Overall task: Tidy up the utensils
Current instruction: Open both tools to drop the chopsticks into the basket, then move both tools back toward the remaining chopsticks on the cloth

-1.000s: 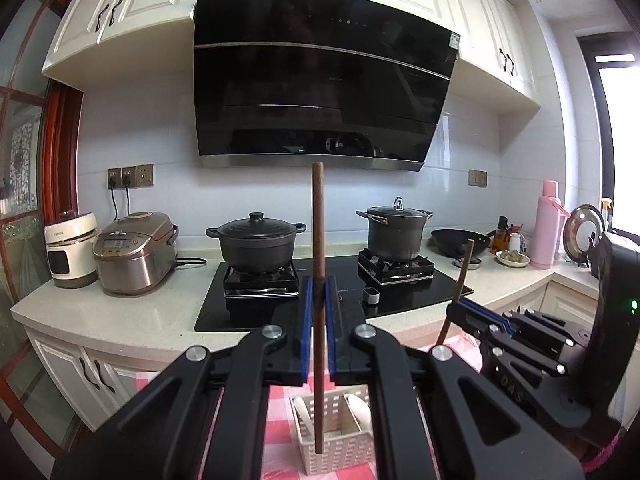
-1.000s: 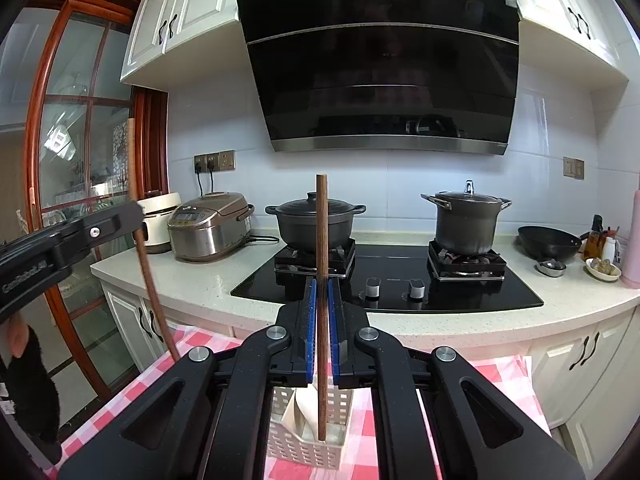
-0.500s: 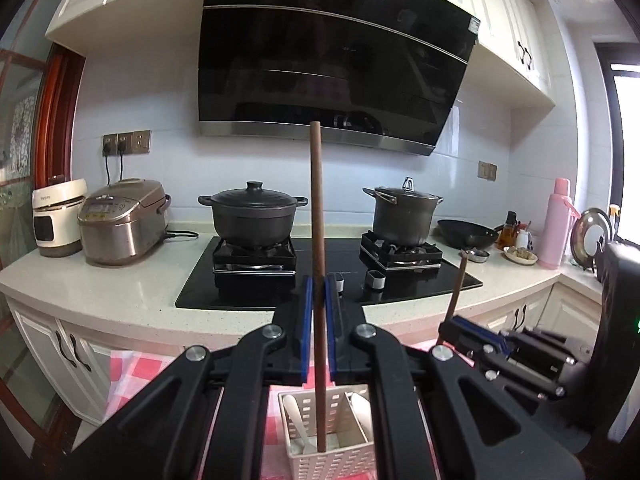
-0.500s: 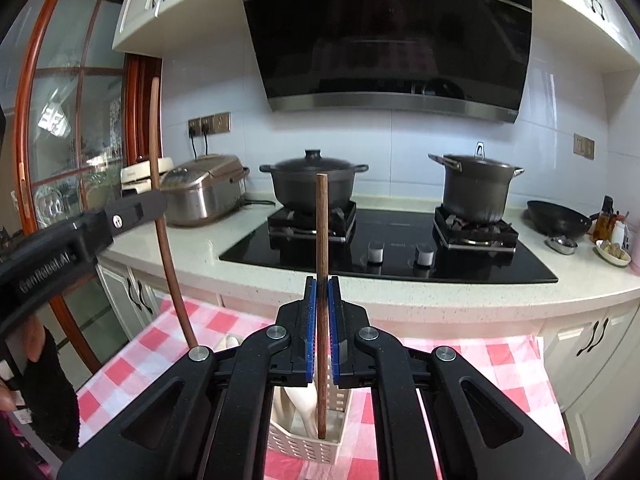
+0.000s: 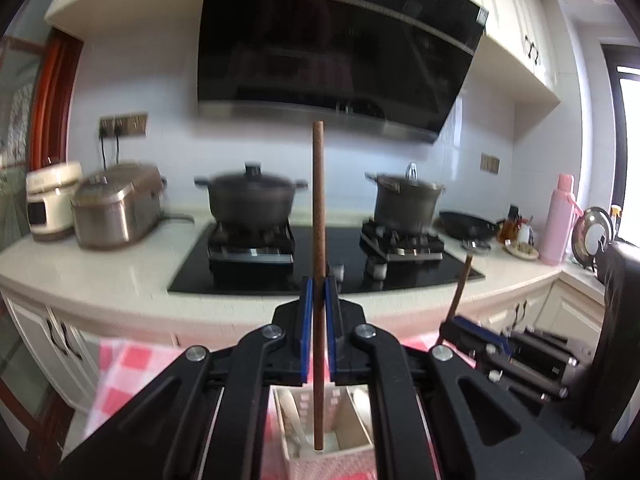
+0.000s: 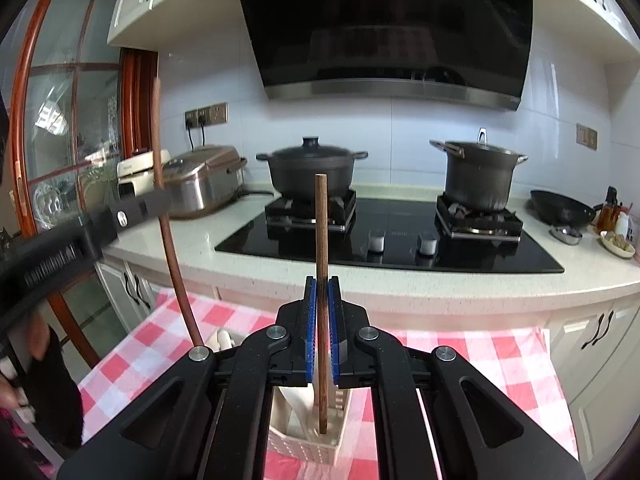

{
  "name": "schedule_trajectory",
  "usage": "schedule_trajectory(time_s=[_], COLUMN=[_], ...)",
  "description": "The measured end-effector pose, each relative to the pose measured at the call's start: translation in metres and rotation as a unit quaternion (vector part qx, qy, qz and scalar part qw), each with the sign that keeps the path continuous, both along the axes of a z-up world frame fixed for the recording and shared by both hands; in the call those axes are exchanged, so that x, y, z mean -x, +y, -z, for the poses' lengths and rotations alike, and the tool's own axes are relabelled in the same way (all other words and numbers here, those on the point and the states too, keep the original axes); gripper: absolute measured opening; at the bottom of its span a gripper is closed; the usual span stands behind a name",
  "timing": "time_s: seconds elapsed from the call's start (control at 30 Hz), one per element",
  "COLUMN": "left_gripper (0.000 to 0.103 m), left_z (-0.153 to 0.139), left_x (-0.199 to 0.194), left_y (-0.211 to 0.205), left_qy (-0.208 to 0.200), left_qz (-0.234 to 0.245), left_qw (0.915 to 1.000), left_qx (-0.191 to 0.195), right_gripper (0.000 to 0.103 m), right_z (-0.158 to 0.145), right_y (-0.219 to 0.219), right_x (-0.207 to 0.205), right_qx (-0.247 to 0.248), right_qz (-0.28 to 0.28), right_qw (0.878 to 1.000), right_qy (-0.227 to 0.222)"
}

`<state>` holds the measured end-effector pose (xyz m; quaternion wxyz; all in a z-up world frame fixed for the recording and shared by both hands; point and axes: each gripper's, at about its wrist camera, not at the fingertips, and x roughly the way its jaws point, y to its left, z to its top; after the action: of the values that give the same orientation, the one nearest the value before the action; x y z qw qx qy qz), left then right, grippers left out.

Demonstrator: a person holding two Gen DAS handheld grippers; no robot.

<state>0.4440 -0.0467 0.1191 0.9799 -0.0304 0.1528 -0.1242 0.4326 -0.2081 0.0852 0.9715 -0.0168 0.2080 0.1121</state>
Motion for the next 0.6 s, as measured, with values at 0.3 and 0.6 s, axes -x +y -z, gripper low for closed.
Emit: schedule_trajectory(time_s=[0.3, 0.6], left_gripper=[0.012, 0.057], left_z=[0.034, 0.03], left_x=[-0.01, 0.025], left_y=[0.005, 0.019], left_qy=[0.046, 0.024], left_qz=[-0.017, -0.051], left_qw=[0.9987, 0.9983], left_qx=[-0.008, -0.01], right_gripper=[0.011, 0.018], right_z=[0.012, 0.01], right_y=[-0.007, -0.019], right_x=[-0.008, 0.016], right_qx=[-0.009, -0.023], right_qz=[0.006, 0.017], right_qw=[1.0, 0.999], right_qy=[0.028, 0.029])
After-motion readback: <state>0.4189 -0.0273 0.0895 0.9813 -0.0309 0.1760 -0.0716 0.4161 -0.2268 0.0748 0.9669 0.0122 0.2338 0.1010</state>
